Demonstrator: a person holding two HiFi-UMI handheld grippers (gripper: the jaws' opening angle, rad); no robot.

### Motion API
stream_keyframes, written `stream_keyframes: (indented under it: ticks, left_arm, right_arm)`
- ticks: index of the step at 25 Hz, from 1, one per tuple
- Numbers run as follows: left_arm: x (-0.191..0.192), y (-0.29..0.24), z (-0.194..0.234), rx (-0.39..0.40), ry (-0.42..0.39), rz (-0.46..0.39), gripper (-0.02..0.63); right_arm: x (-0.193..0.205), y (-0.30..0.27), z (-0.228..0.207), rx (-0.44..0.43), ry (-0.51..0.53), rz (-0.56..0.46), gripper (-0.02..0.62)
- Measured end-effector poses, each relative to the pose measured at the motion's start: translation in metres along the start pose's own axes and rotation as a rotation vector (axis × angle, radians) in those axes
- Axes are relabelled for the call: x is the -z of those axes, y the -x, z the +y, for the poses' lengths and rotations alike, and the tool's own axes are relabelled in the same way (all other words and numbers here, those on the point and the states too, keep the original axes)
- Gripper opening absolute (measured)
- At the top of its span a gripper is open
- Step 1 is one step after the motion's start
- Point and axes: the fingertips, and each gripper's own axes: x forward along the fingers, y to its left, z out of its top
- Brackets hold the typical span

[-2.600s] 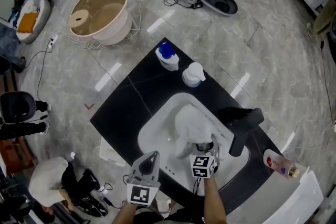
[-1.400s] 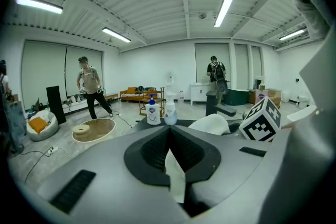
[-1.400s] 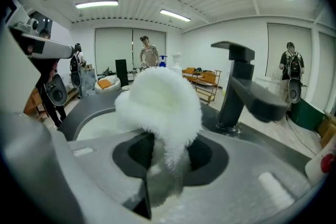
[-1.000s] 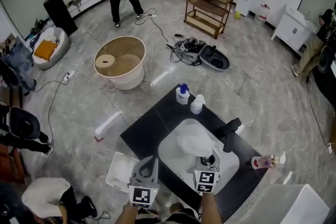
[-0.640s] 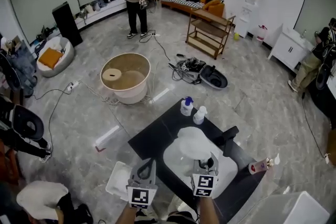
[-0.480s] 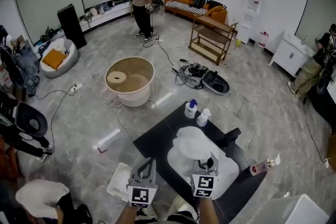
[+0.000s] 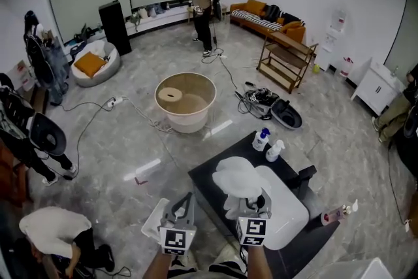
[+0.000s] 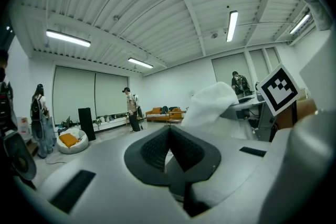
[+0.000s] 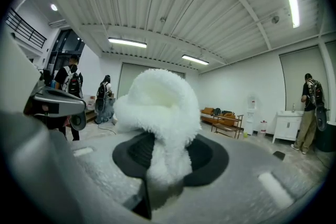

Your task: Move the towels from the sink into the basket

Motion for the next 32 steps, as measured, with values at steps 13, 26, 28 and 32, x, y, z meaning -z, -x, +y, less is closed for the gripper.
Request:
stream_keyframes:
  ticks: [13, 26, 28, 32]
  left_arm:
    - [0.024, 0.08, 0.1, -0.182, 0.025, 0.023, 0.009]
    - [0.076, 0.142, 0.173, -0.3, 0.054, 0.093, 0.009]
    - [0.088, 0.147, 0.179, -0.323, 0.067, 0.104, 0.009]
    - [0.116, 0.157, 0.19, -0.367, 0.1, 0.136, 0.009]
  right_arm:
    - [-0.032, -0.021, 0.139, -0.2, 0.024, -0.059, 0.126]
    - [-0.014, -0.039, 0.263, -0.376, 0.014, -0.044, 0.126]
    - [-0.006, -0.045, 0.277, -0.409, 0.013, -0.032, 0.127]
    - [0.014, -0.055, 0.306, -0.479, 0.017, -0.01, 0.127]
